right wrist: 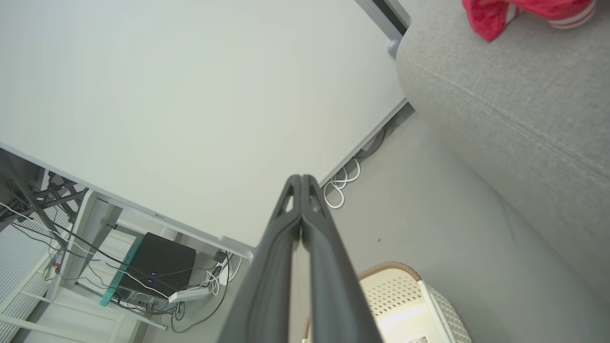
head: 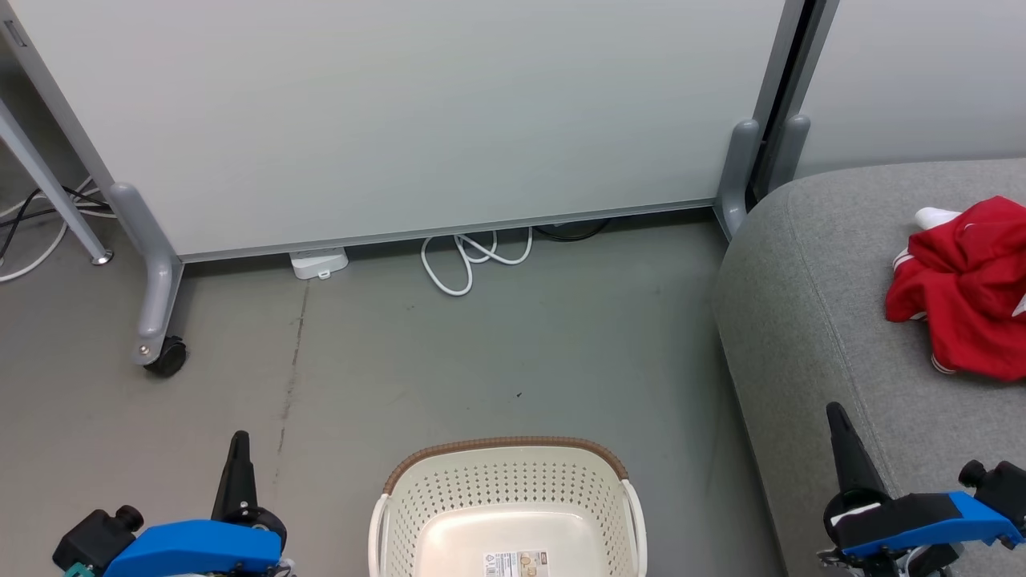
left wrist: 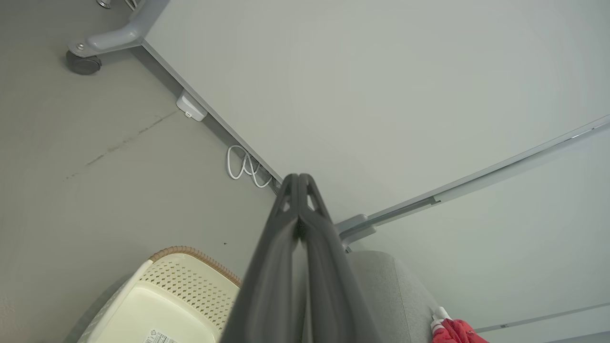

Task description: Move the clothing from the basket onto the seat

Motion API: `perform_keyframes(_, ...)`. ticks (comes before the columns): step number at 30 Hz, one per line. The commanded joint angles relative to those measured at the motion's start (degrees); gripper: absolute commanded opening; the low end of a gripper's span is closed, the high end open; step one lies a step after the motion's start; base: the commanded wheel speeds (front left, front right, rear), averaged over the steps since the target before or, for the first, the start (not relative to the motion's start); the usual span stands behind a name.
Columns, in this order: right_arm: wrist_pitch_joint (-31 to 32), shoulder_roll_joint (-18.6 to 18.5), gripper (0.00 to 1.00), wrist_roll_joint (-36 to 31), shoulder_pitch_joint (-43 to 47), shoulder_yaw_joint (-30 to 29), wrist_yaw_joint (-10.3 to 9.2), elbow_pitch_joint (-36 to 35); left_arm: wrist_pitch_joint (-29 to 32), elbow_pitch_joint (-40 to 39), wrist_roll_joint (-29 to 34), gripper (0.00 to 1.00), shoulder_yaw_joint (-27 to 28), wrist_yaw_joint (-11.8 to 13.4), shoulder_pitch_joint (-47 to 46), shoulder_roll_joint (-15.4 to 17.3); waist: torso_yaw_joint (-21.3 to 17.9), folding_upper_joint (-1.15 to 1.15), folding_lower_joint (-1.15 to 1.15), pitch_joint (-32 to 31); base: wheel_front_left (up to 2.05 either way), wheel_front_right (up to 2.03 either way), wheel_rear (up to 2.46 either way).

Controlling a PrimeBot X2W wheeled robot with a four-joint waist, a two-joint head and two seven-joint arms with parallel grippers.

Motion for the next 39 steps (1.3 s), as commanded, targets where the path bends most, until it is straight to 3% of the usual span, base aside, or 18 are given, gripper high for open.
perform_keyframes(1,0.3,-0.2,0.00,1.5,-1.6,-0.2,0.03,-0.9,0.4,-0.9,-1.3,0.00,0.3,-0.1,-1.6,0.1,0.0,0.00,0.00,0.0,0.00,0.00,0.00)
perform_keyframes(39,5.1,-0.3,0.00,25.0,-2.8,-1.6,0.04,-1.9,6.1,-3.5,-22.0,0.00,2.7,-0.1,-3.5,-0.1,-0.4,0.00,0.00,-0.4,0.00,0.00,0.00)
